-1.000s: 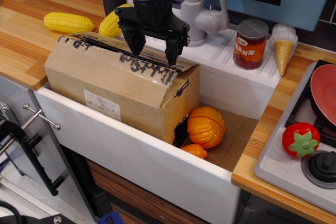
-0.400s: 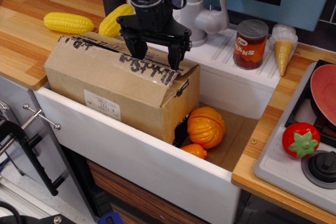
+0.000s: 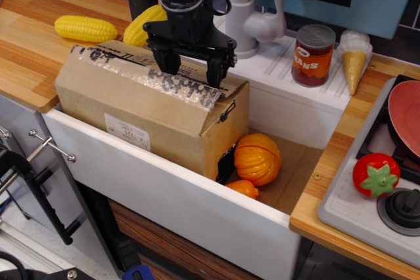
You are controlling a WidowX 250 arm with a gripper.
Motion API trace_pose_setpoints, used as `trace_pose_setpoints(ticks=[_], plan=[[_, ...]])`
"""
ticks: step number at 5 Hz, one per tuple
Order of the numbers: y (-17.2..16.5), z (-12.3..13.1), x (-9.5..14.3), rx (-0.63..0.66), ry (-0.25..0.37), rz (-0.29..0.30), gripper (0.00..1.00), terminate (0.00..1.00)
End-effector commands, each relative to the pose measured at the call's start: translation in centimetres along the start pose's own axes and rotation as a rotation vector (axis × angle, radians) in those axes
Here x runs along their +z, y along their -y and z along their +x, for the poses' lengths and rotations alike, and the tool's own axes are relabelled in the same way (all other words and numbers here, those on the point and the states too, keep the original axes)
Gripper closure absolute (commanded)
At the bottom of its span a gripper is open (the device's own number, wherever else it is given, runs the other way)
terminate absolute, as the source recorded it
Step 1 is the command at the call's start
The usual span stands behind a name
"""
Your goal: Open small4fbox flaps
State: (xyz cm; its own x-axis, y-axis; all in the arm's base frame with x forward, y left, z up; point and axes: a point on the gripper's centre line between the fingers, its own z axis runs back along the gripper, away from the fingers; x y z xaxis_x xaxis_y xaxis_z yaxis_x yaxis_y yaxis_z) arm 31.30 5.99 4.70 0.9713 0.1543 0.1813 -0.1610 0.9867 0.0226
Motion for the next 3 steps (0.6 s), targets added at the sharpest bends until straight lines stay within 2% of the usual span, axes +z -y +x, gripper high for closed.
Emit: trace_pose_setpoints(ticks=[1, 3], plan=[[-0.4, -1.0, 2.3, 0.042, 0.023, 0.018, 0.00, 0.00], [-0.4, -3.7, 4.1, 0.065, 0.016, 0.069, 0.00, 0.00]])
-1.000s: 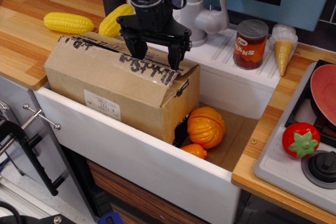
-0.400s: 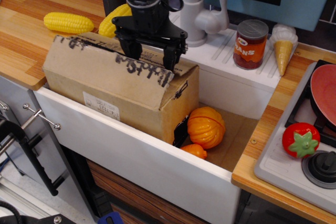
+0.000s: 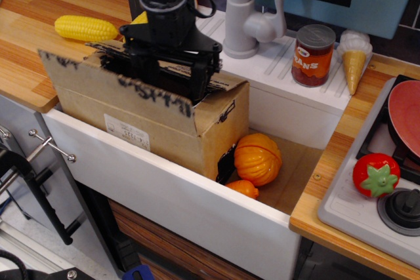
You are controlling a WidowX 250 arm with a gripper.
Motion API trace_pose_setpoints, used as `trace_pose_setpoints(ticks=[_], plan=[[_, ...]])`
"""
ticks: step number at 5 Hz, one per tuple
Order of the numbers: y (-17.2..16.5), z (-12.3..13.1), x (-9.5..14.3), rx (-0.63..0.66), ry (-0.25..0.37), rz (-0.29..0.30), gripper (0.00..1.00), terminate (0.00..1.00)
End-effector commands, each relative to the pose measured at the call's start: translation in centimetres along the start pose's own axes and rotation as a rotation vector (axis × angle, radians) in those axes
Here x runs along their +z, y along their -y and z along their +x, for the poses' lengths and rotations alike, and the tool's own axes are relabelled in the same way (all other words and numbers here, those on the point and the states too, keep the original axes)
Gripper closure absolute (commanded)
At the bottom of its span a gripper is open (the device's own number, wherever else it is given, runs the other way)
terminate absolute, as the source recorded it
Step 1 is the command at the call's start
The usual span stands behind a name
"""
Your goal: Open small4fbox flaps
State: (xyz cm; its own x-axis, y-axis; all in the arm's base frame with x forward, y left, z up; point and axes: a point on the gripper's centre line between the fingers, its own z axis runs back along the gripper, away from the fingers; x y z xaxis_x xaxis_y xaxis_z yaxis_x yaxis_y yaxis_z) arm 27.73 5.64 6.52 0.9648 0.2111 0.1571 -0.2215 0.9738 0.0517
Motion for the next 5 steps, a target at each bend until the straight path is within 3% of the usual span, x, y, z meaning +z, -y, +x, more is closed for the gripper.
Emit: trace_pose_setpoints(ticks=[1, 3, 4, 5], plan=[[-0.3, -1.8, 1.6, 0.031, 0.057, 0.053, 0.00, 0.00], [-0.5, -4.2, -0.4, 0.056, 0.153, 0.049, 0.00, 0.00], [-0.6, -4.7, -1.5, 0.056, 0.185, 0.010, 0.00, 0.00], [-0.7, -4.4, -2.2, 0.063, 0.191, -0.028, 0.00, 1.00]])
